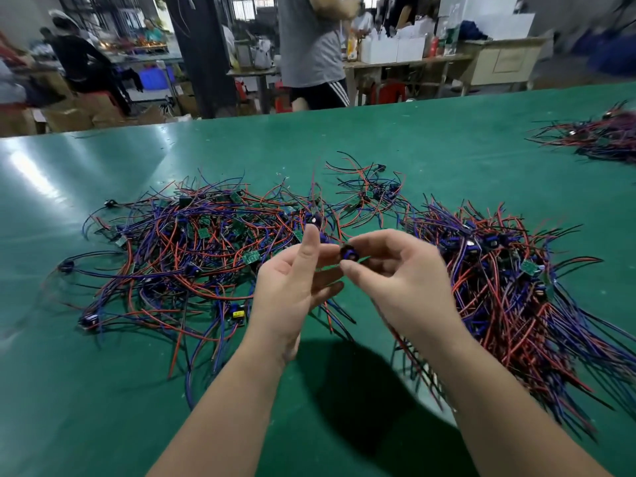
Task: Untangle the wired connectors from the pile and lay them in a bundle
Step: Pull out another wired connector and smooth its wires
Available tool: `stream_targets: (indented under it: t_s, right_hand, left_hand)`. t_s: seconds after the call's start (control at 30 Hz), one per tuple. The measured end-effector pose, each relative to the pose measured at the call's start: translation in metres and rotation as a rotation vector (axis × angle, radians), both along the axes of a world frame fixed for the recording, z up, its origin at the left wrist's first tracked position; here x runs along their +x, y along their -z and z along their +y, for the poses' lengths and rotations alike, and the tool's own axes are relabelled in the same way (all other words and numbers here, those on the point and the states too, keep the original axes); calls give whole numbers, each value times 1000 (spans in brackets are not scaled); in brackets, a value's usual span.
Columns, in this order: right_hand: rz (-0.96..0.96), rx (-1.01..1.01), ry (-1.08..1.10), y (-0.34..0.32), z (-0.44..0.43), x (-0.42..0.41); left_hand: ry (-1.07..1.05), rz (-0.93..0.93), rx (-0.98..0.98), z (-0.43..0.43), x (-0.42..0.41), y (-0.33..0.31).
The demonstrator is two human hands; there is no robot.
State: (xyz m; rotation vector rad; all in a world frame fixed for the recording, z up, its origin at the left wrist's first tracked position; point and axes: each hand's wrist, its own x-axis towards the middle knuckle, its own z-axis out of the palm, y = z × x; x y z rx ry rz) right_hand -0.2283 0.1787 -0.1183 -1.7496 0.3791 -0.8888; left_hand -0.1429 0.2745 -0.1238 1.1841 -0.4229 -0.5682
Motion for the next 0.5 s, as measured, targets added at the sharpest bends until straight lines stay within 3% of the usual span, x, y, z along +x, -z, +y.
stream_targets:
  t_s: [0.1, 0.23, 0.37, 0.5]
  right_hand:
    - [-129, 54, 124, -8, -10, -6]
    - [-283, 106, 365, -20, -35, -19]
    - [-239, 205, 506, -18, -62, -25]
    - [-256, 179, 607, -18, -65, -25]
  left_hand:
    - [-60, -246, 134, 5, 6, 0]
    - [-473, -841, 633, 18, 32, 12]
    - [-392, -918, 1072, 23, 49, 26]
    - [-319, -921, 1262, 24, 51, 31]
